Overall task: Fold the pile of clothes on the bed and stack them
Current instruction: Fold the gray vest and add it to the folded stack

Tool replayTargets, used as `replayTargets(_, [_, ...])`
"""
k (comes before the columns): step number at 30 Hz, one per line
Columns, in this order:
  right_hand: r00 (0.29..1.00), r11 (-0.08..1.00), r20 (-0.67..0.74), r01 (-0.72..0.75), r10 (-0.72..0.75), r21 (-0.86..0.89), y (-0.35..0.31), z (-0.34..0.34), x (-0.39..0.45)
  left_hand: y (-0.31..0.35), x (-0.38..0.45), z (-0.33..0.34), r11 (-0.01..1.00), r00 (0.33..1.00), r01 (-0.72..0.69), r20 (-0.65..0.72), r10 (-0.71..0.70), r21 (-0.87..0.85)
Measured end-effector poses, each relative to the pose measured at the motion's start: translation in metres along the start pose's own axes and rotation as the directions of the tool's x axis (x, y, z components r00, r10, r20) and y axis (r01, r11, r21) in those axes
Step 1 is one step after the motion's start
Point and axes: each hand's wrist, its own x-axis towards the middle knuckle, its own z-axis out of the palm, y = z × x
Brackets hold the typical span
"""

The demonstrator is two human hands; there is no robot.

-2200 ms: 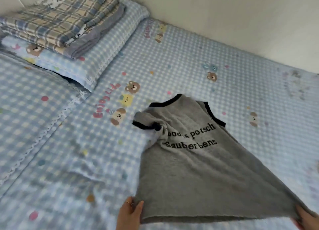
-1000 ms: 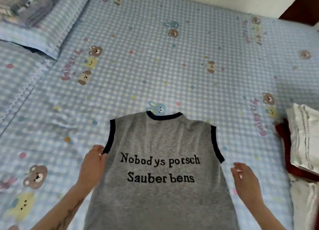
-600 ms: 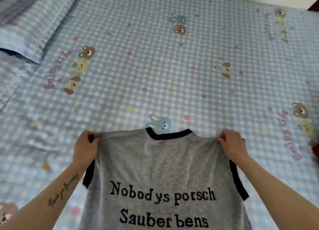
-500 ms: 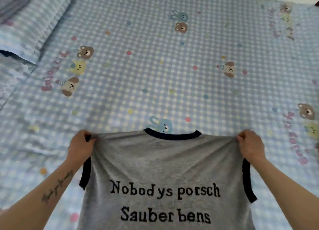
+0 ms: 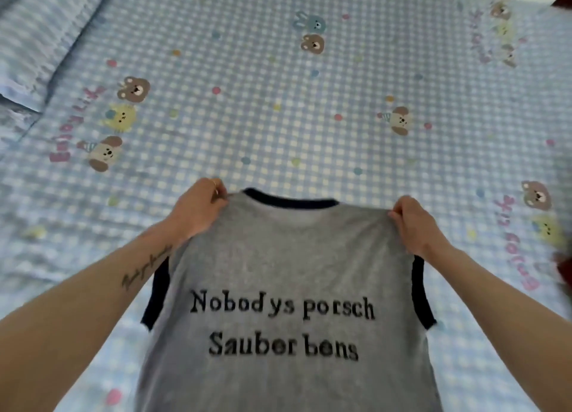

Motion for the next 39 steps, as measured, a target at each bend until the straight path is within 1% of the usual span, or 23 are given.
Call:
replayTargets(1, [1.0,0.999,0.007,-0.022,0.021,0.047,-0.006,-0.005,0.002,0.004,0.005,-0.007,1.0,1.0,-0.011,-0.008,0.011,-0.013])
replayTargets(5, [0.988,0.991,0.116,0.112,-0.104,-0.072,-0.018,-0.03,-0.026,0.009,-0.025,-0.023,0.994,0.994,-0.102,0.039,0.103,-0.025])
replayTargets(7, [0.977,0.994,0.186,0.107,-0.102,-0.02,-0.018,-0.043,-0.058,0.003,-0.067,-0.026,0.985,0.984,-0.164,0.055,0.167,-0.06])
replayTargets(10, [0.957,0.978,0.221,0.202,-0.187,-0.045,-0.011,-0.058,-0.13,-0.01,-0.151,-0.022,0.945,0.945,-0.296,0.104,0.311,-0.138])
replayTargets(13, [0.916,0.93,0.257,0.348,-0.309,-0.122,0.005,-0.058,-0.211,-0.022,-0.235,-0.012,0.889,0.884,-0.458,0.119,0.453,0.014])
replayTargets(15, [0.888,0.902,0.305,0.403,-0.344,-0.155,0.015,-0.05,-0.263,-0.028,-0.287,-0.002,0.85,0.847,-0.517,0.203,0.491,0.1])
replayTargets(17, [0.856,0.86,0.315,0.478,-0.41,-0.179,0.026,-0.037,-0.304,-0.035,-0.33,0.013,0.812,0.803,-0.562,0.338,0.491,0.156])
replayTargets(19, [0.803,0.795,0.337,0.572,-0.491,-0.205,0.036,-0.021,-0.336,-0.043,-0.365,0.034,0.79,0.76,-0.583,0.469,0.449,0.19])
replayTargets(20, [0.782,0.769,0.359,0.601,-0.509,-0.219,0.04,-0.015,-0.348,-0.047,-0.379,0.044,0.796,0.766,-0.565,0.496,0.409,0.216])
replayTargets(23, [0.731,0.697,0.389,0.67,-0.56,-0.254,0.056,0.002,-0.377,-0.058,-0.412,0.065,0.789,0.752,-0.572,0.529,0.394,0.225])
replayTargets(24, [0.729,0.688,0.377,0.676,-0.572,-0.264,0.06,0.005,-0.386,-0.06,-0.422,0.069,0.798,0.755,-0.553,0.549,0.357,0.241])
replayTargets(27, [0.715,0.654,0.34,0.698,-0.611,-0.292,0.083,0.015,-0.408,-0.07,-0.446,0.08,0.82,0.767,-0.526,0.543,0.342,0.225])
replayTargets(29, [0.704,0.615,0.388,0.71,-0.595,-0.343,0.095,0.025,-0.421,-0.074,-0.458,0.085,0.849,0.765,-0.485,0.571,0.297,0.209])
replayTargets(30, [0.705,0.603,0.422,0.708,-0.57,-0.369,0.096,0.027,-0.426,-0.074,-0.462,0.084,0.868,0.779,-0.464,0.549,0.304,0.177])
replayTargets(31, [0.718,0.618,0.437,0.693,-0.542,-0.371,0.096,0.03,-0.429,-0.074,-0.466,0.084,0.881,0.809,-0.447,0.488,0.326,0.153])
replayTargets(32, [0.768,0.692,0.407,0.631,-0.494,-0.351,0.094,0.031,-0.432,-0.074,-0.469,0.085,0.928,0.876,-0.359,0.381,0.295,0.106])
replayTargets(33, [0.856,0.805,0.308,0.503,-0.415,-0.315,0.093,0.032,-0.433,-0.072,-0.468,0.085,0.974,0.948,-0.226,0.234,0.214,0.028])
replayTargets(34, [0.958,0.929,0.173,0.268,-0.228,-0.255,0.09,0.031,-0.434,-0.075,-0.465,0.086,0.999,0.995,-0.026,0.092,0.029,-0.029])
replayTargets(35, [0.999,0.981,0.034,0.004,0.003,-0.191,0.089,0.033,-0.433,-0.075,-0.462,0.086,0.976,0.981,0.196,0.011,-0.196,-0.094])
replayTargets(36, [0.973,0.964,-0.06,-0.229,0.222,-0.135,0.086,0.036,-0.432,-0.075,-0.457,0.087,0.937,0.936,0.337,-0.07,-0.344,-0.096])
replayTargets(37, [0.92,0.913,-0.077,-0.391,0.384,-0.115,0.083,0.042,-0.429,-0.076,-0.451,0.087,0.887,0.88,0.453,-0.118,-0.46,-0.085])
replayTargets(38, [0.872,0.865,-0.027,-0.487,0.488,-0.12,0.08,0.047,-0.429,-0.075,-0.446,0.086,0.837,0.829,0.536,-0.123,-0.546,-0.109])
replayTargets(39, [0.847,0.843,0.035,-0.524,0.531,-0.12,0.077,0.054,-0.429,-0.074,-0.438,0.085,0.793,0.789,0.591,-0.097,-0.606,-0.15])
